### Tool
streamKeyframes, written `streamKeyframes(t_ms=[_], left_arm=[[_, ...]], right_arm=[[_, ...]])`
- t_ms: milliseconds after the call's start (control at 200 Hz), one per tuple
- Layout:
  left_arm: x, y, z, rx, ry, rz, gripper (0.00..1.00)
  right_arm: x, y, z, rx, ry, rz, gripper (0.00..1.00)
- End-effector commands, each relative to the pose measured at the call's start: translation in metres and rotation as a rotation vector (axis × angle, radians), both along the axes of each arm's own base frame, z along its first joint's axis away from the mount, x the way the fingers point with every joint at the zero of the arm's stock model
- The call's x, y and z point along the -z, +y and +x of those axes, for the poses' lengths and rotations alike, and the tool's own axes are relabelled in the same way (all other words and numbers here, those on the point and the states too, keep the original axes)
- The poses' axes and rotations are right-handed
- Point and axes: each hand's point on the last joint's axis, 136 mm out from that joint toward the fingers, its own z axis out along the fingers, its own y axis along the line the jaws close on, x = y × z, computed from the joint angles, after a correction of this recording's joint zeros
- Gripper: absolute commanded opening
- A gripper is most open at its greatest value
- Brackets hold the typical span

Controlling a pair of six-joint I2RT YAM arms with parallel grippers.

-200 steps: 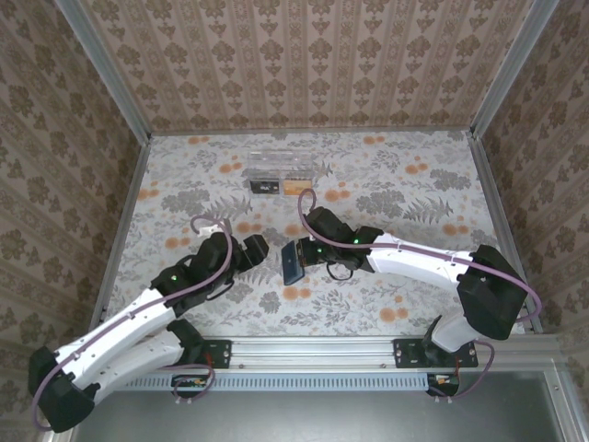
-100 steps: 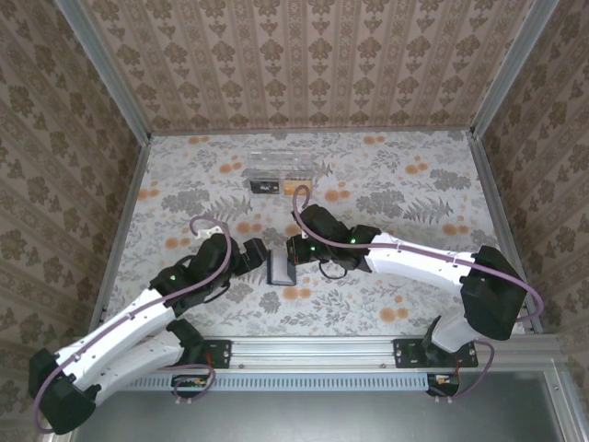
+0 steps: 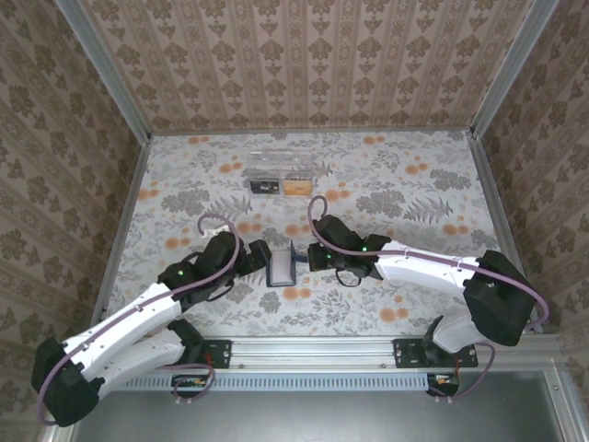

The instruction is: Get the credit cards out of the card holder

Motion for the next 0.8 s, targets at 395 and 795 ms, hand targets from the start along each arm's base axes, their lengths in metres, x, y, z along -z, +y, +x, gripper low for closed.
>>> streamKeyframes(t_ms=[395, 795], left_arm=[[0.019, -0.057, 0.007, 0.189, 0.06, -0.095, 0.83], [0.052, -0.083, 0.009, 0.236, 0.146, -0.132, 0.83]], right_arm=[[0.04, -0.041, 0.001, 0.066, 0.028, -0.15, 0.0], [0.056, -0.054, -0.001, 0.091, 0.037, -0.217, 0.0]])
